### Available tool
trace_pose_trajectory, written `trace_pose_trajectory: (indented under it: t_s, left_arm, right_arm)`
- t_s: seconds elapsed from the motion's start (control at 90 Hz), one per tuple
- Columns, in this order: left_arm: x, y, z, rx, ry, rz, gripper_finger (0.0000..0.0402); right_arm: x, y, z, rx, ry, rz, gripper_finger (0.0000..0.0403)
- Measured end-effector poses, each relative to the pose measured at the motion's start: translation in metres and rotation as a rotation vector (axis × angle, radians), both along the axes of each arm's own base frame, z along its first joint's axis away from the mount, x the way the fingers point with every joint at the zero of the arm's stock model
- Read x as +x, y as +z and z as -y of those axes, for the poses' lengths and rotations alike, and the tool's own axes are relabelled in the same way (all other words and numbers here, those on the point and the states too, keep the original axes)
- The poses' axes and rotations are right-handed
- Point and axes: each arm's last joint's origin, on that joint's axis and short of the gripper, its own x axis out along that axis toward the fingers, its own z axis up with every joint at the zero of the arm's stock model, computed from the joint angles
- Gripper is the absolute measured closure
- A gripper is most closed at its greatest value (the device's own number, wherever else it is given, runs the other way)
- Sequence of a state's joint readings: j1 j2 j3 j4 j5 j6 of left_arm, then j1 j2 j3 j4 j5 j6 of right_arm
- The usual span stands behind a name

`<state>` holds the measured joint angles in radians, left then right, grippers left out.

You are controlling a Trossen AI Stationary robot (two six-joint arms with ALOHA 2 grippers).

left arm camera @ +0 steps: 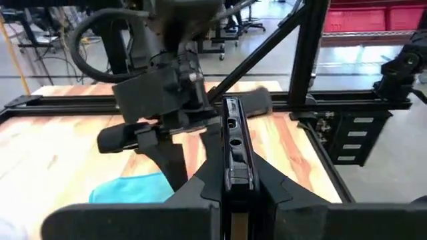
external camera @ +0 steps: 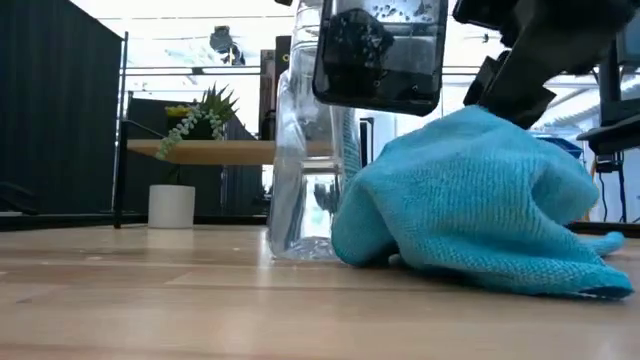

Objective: Apply microfiber cloth
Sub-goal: Wipe the front of the black cellphone with a blue microfiber cloth

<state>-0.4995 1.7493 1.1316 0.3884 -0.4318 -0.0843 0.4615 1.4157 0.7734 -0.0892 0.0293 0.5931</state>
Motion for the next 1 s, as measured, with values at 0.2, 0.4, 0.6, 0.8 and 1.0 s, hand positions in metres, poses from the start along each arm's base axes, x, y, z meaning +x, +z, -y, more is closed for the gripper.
trace_pose_trajectory:
  t_s: [0.2, 0.4, 0.6, 0.8, 1.0]
  left_arm:
    - [-0.002, 0.004, 0.005, 0.055, -0.044, 0.043, 0.0388]
    - [-0.001, 0.005, 0.005, 0.063, -0.045, 0.054, 0.0388]
    - [-0.003, -0.003, 0.004, 0.089, -0.025, -0.025, 0.0388]
    - [-0.007, -0.017, -0.002, 0.104, 0.082, -0.163, 0.0388]
    - [-0.012, -0.026, -0.005, 0.162, 0.138, -0.248, 0.0388]
  right_arm:
    - [-0.011, 0.016, -0.007, 0.061, 0.082, 0.038, 0.0201]
    - [-0.016, 0.025, -0.007, 0.049, 0.102, 0.078, 0.0199]
    - [-0.019, 0.021, -0.010, -0.023, 0.049, 0.078, 0.0201]
    - [-0.015, 0.004, -0.018, -0.118, 0.001, 0.049, 0.0201]
    - [-0.006, -0.018, -0.023, -0.147, 0.001, 0.007, 0.0202]
